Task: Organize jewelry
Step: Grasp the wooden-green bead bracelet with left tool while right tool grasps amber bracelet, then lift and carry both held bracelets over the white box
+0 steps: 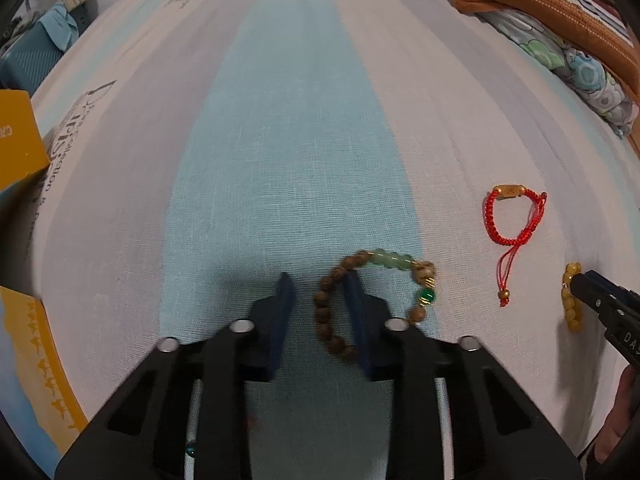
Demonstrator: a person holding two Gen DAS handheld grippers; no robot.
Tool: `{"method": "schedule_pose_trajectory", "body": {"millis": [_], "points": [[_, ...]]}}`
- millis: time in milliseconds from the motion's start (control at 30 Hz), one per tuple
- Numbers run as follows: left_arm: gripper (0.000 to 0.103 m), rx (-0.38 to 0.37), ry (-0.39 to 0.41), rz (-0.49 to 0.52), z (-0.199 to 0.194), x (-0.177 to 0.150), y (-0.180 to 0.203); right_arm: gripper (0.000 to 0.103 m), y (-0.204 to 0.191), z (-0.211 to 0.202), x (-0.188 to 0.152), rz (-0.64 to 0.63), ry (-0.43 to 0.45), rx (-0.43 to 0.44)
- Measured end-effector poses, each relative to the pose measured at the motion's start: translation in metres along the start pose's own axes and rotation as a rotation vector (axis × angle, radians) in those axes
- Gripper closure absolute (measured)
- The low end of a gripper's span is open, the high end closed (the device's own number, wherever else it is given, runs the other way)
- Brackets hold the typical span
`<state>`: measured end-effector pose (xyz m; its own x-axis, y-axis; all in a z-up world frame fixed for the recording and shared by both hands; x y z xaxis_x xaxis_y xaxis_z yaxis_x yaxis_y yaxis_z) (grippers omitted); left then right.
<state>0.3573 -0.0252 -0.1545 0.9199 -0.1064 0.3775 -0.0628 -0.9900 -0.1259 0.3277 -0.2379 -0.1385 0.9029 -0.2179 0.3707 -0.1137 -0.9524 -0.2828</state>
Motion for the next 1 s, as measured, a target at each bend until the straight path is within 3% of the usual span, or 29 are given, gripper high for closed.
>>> {"method": "schedule_pose_trajectory", "body": {"millis": [100, 367, 1000], "points": [[0.09, -0.004, 0.003, -0.004, -0.001, -0.001, -0.001, 0.068, 0.003, 0.001, -0.001, 0.024, -0.008, 0.015], [0.096, 0.009, 0.019, 0.003, -0.005, -0.003, 0.002, 0.094, 0.008, 0.002, -0.003, 0.025, -0.003, -0.028], [0.096, -0.03, 0.091, 0.003, -0.052, -0.009, -0.002, 0.094, -0.02, -0.047, -0.005, -0.061, 0.131, 0.036]]}}
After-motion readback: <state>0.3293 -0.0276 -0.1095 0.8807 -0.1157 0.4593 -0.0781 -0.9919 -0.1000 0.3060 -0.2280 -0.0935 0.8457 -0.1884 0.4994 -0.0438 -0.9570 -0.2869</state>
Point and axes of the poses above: each gripper's, at about its wrist camera, not at the fingertips, and z roughly the way its jaws point, y to its right, x to its top, the point moved 6 cm from there along z, roughly the way its jaws point, and after that the axes turned 9 degrees about x, right-handed, at the moved point
